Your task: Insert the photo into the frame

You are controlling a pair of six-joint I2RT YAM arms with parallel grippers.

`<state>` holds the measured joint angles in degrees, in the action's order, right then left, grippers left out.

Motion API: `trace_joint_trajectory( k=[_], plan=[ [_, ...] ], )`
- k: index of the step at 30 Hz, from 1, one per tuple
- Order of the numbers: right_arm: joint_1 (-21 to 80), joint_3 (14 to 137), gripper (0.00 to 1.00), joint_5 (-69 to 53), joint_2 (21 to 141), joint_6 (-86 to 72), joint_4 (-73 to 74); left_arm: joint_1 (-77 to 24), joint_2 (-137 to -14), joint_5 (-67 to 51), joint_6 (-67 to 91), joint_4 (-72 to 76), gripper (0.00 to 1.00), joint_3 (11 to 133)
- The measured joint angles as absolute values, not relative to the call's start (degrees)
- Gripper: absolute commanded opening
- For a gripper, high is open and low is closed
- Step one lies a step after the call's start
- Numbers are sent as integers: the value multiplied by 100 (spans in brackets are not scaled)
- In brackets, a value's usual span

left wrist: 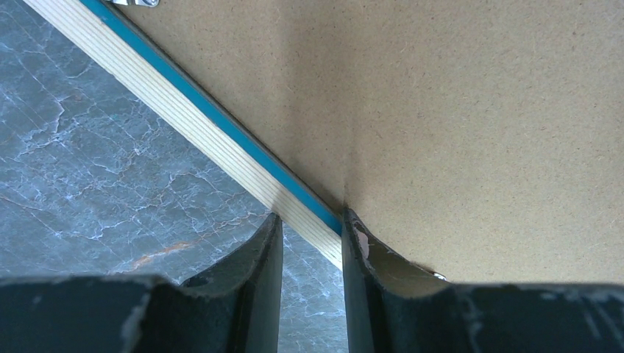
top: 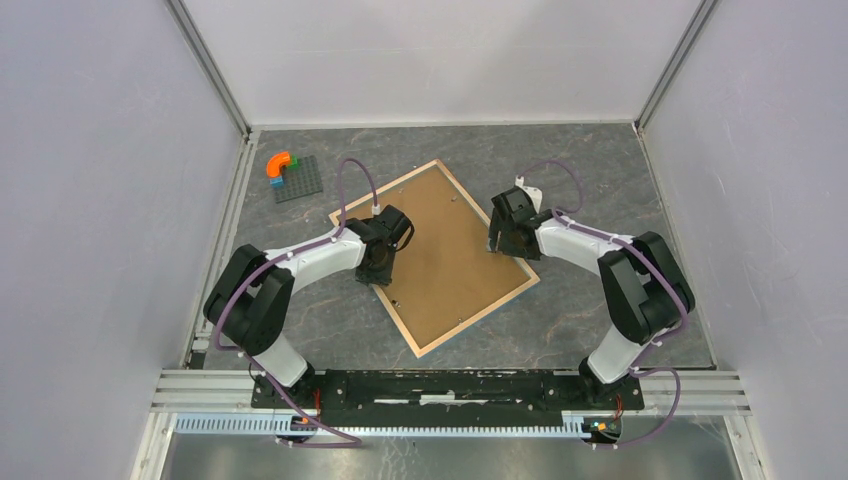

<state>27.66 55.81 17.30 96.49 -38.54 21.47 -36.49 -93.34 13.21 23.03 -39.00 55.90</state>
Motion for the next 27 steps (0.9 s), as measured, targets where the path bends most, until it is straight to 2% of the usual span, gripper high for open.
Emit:
trace_joint_trajectory(
  k=[6,9,22,25,27],
  plan=[
    [2818,5581,60,1726,9647,-3649,2132,-3680,-9334,1334,2296,-3900,2,5592],
    [2818,5570,55,1712,9623,-3433,2158,-3684,-9334,1339,2296,-3903,2,5592],
    [2816,5559,49,1511,9629,-2290,1990,-3686,-9334,1339,2294,-3903,2,5592],
    [2801,5596,41,1431,9675,-1959,1957,-3688,-9334,1343,2294,-3903,2,5592],
    [2790,5618,30,1382,9703,-1737,1925,-3693,-9334,1347,2294,-3903,2,5592]
  ],
)
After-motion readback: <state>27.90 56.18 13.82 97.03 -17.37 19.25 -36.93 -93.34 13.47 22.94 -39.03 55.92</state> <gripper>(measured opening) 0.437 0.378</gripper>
